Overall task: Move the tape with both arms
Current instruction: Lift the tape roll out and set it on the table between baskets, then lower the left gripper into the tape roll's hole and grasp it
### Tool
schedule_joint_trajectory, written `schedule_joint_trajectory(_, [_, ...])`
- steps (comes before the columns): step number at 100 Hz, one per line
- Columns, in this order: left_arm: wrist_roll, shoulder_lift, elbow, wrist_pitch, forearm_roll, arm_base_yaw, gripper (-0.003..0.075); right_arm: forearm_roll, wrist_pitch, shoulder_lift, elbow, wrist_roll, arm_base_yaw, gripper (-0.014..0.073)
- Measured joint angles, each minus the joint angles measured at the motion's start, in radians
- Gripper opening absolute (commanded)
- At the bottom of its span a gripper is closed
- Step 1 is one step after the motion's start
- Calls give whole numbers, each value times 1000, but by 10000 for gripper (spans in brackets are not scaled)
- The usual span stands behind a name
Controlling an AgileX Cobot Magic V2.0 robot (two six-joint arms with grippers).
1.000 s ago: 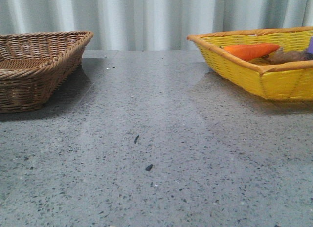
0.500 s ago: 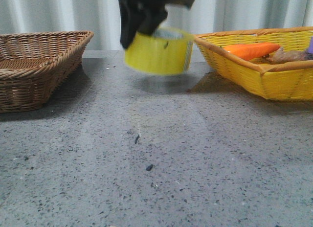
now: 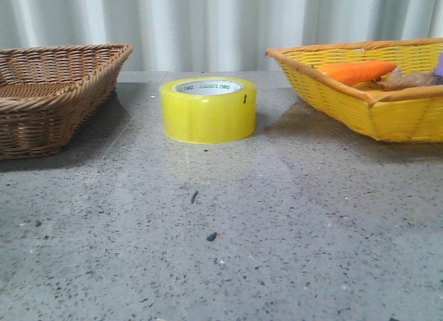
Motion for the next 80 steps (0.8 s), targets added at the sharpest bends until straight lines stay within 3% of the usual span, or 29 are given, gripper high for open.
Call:
schedule_joint_trajectory(12, [53,108,-119,11,0,-46,347,6,5,-254,85,0,0,27])
schedule_joint_trajectory(23, [74,243,-247,15,0,-99,347,9,-66,-495,275,-2,0,-56])
schedule_joint_trajectory(41, [82,522,-491,86,0,-178,349,-16,-255,-917,670,4,0,-57])
schedule_joint_trajectory(50, [82,672,-627,149,0,-202,368,-51,-306,-1092,809,67,0,-57])
schedule_joint_trajectory(66, [7,952,-889,318,4,-226,408,-167,-316,-1310,920,226,0,-57])
schedule_joint_trajectory(80, [-82,1181,-1105,494,56,-248,410,-215,-282,-1440,930,284,0,-57])
